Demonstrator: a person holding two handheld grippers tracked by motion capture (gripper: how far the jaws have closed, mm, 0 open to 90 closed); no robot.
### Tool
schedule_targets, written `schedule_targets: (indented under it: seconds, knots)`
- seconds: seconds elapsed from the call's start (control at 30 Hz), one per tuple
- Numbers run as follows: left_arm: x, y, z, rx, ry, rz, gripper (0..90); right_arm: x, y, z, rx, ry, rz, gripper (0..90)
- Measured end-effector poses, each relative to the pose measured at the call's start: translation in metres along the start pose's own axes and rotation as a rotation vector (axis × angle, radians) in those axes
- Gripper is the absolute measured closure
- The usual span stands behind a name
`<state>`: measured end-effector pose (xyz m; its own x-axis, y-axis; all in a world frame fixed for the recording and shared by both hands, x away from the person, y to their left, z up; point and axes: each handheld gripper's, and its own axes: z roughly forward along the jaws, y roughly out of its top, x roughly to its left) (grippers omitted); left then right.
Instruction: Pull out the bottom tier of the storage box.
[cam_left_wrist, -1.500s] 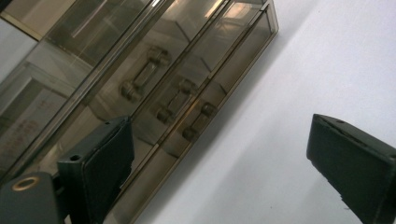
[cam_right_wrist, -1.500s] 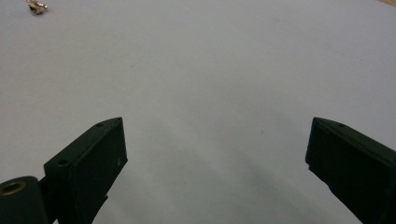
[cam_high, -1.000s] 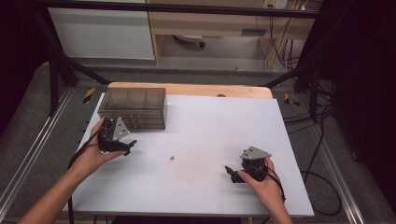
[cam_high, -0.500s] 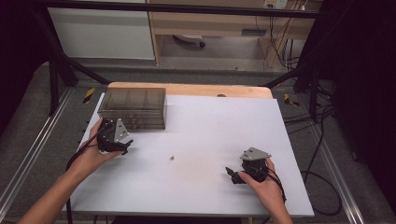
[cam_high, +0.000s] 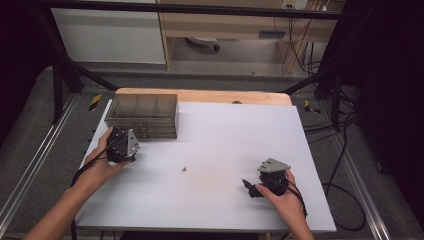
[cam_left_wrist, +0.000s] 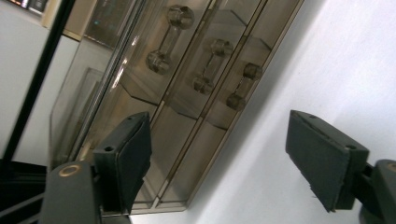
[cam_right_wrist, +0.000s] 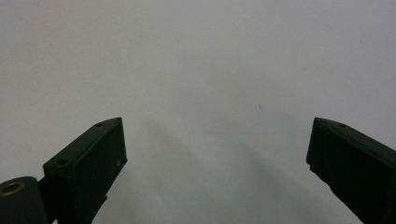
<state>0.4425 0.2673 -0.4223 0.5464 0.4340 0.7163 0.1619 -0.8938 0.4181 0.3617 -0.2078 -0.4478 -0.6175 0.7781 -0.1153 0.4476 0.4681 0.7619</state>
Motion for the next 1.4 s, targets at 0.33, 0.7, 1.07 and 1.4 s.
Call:
schedule_targets:
  seconds: [0.33,0.7,1.07,1.4]
  knots:
    - [-0.018,0.002,0.013,0.061,0.058,0.149,36.2,0.002,0.0,-0.001,0.007,0.003,-0.009,5.4]
    - [-0.031,0.007,0.02,0.078,0.119,0.268,56.0,0.001,0.0,-0.002,0.011,0.002,-0.011,5.4]
    - [-0.04,0.013,0.025,0.066,0.179,0.357,64.1,0.001,-0.001,-0.002,0.014,-0.002,-0.006,5.4]
    - [-0.044,0.013,0.035,0.061,0.231,0.379,72.4,-0.002,-0.008,-0.008,0.024,-0.022,0.002,5.3]
